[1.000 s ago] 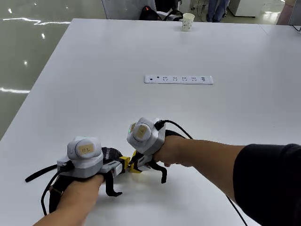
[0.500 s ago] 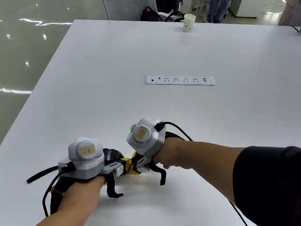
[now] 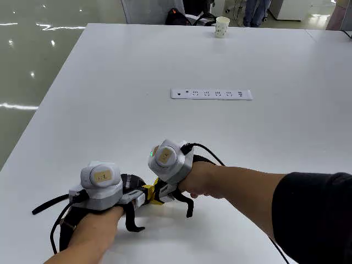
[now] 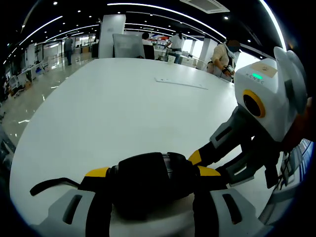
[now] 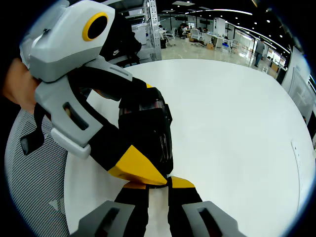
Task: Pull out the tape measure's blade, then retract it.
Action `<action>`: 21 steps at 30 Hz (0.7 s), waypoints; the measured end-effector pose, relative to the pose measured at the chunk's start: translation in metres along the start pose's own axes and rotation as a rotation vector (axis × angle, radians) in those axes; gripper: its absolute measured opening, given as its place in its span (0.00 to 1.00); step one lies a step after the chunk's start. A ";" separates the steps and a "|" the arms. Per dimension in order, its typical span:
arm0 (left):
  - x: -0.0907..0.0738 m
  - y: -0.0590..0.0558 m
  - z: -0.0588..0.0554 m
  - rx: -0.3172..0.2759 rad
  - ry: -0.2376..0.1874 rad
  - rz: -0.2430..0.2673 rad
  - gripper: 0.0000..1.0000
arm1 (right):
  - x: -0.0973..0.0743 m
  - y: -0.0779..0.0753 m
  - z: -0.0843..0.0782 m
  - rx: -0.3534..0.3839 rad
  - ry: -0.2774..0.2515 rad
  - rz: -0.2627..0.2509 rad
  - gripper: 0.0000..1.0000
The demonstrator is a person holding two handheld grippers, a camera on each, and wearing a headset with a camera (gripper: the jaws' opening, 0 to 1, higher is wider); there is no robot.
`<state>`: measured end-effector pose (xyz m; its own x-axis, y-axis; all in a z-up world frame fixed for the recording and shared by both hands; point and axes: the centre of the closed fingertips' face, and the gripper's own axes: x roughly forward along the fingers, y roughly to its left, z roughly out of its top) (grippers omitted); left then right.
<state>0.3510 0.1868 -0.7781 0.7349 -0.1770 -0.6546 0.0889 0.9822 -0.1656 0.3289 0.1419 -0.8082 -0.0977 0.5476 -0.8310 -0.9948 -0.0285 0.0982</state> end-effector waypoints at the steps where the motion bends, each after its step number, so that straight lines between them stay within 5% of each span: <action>1: 0.000 0.000 0.000 0.000 0.000 0.000 0.62 | 0.000 0.000 0.000 0.000 0.000 -0.001 0.10; 21: 0.000 0.000 0.001 0.012 -0.005 -0.008 0.63 | 0.001 0.001 -0.001 -0.015 0.003 -0.022 0.12</action>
<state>0.3514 0.1871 -0.7776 0.7372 -0.1850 -0.6499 0.1029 0.9813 -0.1626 0.3276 0.1415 -0.8093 -0.0759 0.5459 -0.8344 -0.9970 -0.0290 0.0717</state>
